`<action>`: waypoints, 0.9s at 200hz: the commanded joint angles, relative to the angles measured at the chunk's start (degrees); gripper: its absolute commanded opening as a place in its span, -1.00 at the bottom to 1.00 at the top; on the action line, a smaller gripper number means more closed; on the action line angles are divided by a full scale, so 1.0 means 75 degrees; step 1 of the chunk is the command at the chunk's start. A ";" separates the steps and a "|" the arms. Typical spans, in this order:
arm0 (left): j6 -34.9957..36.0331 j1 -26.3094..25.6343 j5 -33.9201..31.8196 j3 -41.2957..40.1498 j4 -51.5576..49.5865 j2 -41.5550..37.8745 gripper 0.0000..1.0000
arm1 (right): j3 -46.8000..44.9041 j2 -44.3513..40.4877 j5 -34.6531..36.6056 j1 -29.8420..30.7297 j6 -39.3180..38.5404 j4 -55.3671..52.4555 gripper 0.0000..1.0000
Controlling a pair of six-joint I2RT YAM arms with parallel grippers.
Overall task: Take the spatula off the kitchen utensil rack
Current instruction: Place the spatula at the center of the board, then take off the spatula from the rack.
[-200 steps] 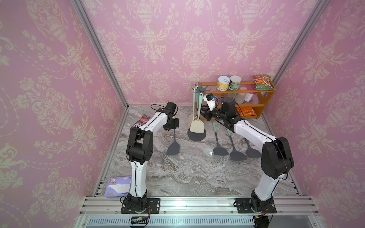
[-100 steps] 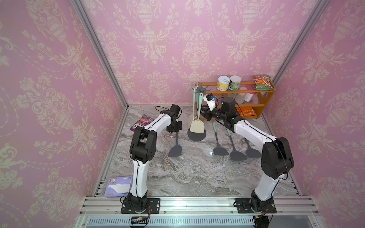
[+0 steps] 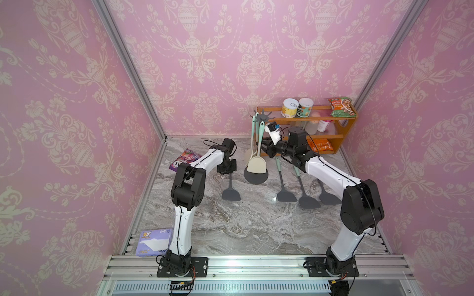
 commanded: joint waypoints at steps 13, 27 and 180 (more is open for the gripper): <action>-0.0291 -0.0005 0.0025 -0.0746 0.1027 -0.0936 -0.57 | -0.0182 -0.0164 -0.0092 0.0054 0.0382 -0.0977 -1.00; -0.0279 -0.0037 0.0045 -0.1180 0.1530 -0.1575 -0.50 | -0.0157 -0.0164 -0.0092 0.0059 0.0356 -0.1014 -1.00; 0.2123 -0.1020 0.1799 -0.5648 0.8407 -0.5802 -0.05 | -0.0317 -0.0157 -0.0055 -0.0015 0.0603 -0.0874 -1.00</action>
